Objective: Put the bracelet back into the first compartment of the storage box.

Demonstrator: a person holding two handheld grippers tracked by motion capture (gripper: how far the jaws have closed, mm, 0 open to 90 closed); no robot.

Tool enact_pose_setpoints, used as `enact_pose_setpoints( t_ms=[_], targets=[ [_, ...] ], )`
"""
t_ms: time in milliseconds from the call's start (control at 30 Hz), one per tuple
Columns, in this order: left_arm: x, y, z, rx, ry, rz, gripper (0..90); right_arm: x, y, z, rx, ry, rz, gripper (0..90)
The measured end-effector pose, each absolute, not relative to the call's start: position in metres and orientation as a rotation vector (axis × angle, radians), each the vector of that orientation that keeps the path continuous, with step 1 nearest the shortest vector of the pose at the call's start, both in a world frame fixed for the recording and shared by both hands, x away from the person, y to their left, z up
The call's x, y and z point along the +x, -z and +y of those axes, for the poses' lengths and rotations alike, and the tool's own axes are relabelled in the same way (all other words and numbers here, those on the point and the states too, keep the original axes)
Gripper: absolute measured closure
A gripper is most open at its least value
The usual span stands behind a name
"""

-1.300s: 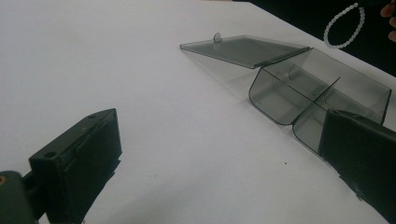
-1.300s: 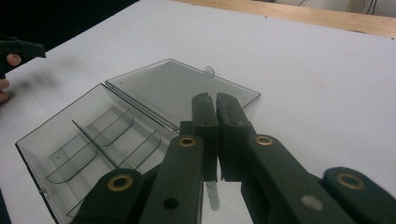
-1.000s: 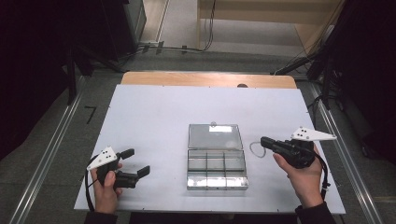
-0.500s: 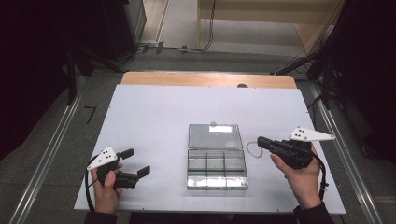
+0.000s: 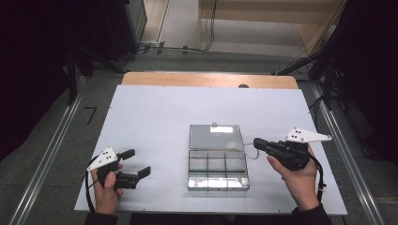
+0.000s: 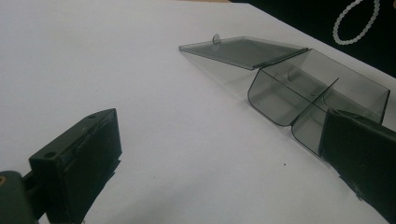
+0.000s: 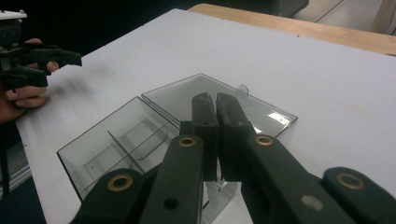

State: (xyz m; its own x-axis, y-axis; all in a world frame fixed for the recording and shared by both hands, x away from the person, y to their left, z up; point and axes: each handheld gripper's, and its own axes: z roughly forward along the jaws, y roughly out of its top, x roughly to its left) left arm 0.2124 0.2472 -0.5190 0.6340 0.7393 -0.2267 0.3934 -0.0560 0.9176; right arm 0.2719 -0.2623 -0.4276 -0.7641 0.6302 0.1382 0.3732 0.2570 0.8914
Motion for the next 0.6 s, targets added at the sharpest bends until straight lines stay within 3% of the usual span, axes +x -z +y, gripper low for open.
enact_pose_setpoints(
  t_ms=[600],
  targets=[
    [0.213,0.519,0.247,1.675,-0.365,0.939,0.0,0.269,0.428,-0.25,0.902,-1.527,2.307,85.5]
  ],
)
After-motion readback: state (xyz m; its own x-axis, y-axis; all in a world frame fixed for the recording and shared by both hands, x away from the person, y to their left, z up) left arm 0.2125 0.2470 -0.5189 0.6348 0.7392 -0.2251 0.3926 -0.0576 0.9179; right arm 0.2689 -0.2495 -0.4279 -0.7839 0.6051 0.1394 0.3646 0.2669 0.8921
